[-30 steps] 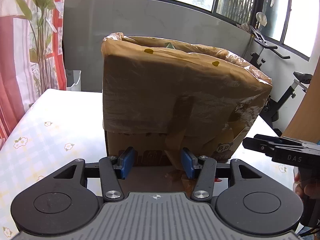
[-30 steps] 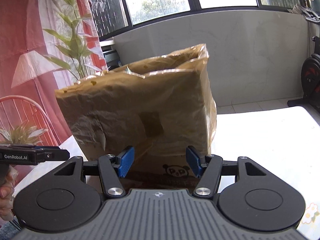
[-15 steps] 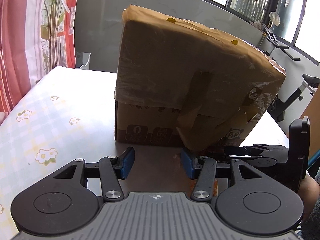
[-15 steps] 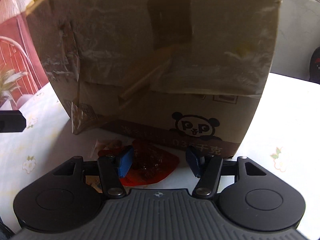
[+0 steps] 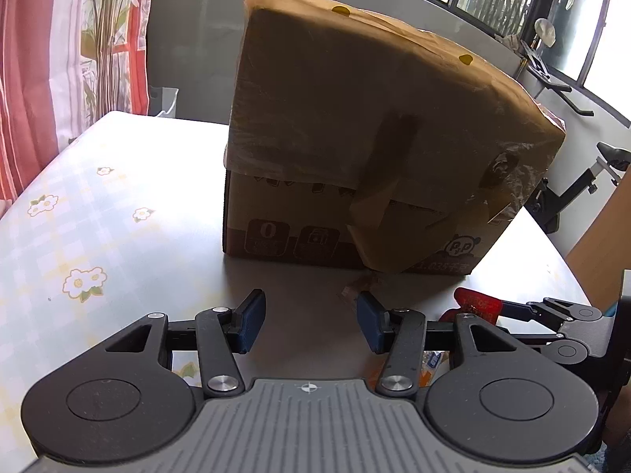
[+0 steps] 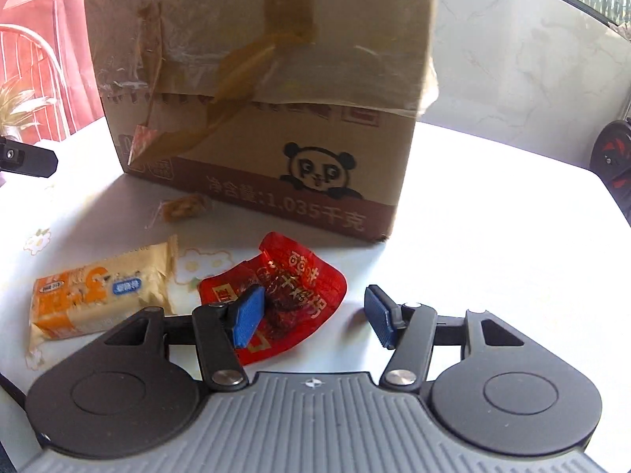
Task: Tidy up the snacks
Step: 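Move both grippers back toward the snack pile, then grasp the red candy bag with the right gripper while the left gripper grasps the small brown candy, then lift the red bag and brown candy and carry them over the box, then open both grippers to drop the candies into the box, then move both grippers back toward the orange wafer bar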
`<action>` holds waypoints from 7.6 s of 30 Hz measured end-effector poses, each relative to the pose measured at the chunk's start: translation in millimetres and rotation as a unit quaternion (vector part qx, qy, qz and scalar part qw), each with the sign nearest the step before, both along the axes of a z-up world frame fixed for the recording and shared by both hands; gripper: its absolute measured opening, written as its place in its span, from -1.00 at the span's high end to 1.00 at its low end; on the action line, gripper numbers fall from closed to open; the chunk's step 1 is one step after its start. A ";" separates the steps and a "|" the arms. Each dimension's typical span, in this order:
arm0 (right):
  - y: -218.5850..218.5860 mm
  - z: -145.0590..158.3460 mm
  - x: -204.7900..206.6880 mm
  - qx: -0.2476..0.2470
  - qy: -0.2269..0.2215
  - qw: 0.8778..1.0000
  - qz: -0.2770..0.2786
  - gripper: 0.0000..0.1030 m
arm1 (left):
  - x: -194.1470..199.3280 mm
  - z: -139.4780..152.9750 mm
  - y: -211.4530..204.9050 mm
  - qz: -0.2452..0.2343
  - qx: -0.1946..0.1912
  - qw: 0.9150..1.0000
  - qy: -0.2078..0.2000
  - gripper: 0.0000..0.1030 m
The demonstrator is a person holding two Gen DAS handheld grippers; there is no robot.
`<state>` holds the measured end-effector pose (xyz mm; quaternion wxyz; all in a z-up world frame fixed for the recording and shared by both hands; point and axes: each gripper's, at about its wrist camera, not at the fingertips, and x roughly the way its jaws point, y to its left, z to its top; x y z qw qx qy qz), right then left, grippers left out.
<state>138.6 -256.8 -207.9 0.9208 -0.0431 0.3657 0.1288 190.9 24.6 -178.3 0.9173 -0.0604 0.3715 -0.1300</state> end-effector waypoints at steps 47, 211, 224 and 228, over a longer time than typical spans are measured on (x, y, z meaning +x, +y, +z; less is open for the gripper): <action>6.3 2.9 12.3 0.010 0.009 0.999 -0.047 -0.42 | -0.7 -15.0 -3.7 0.005 0.004 1.000 0.015 -0.05; 11.3 175.7 -6.9 0.099 -0.143 0.980 0.101 -0.15 | -5.1 77.8 13.2 -0.017 0.016 0.996 -0.087 -0.08; 47.3 62.6 -33.8 0.048 -0.008 0.990 0.132 -0.18 | -15.4 10.8 11.5 -0.016 -0.012 0.999 0.041 -0.08; 56.1 37.0 -42.0 0.024 0.023 0.988 0.154 -0.26 | -18.4 -2.1 6.7 -0.023 -0.025 0.996 0.081 -0.08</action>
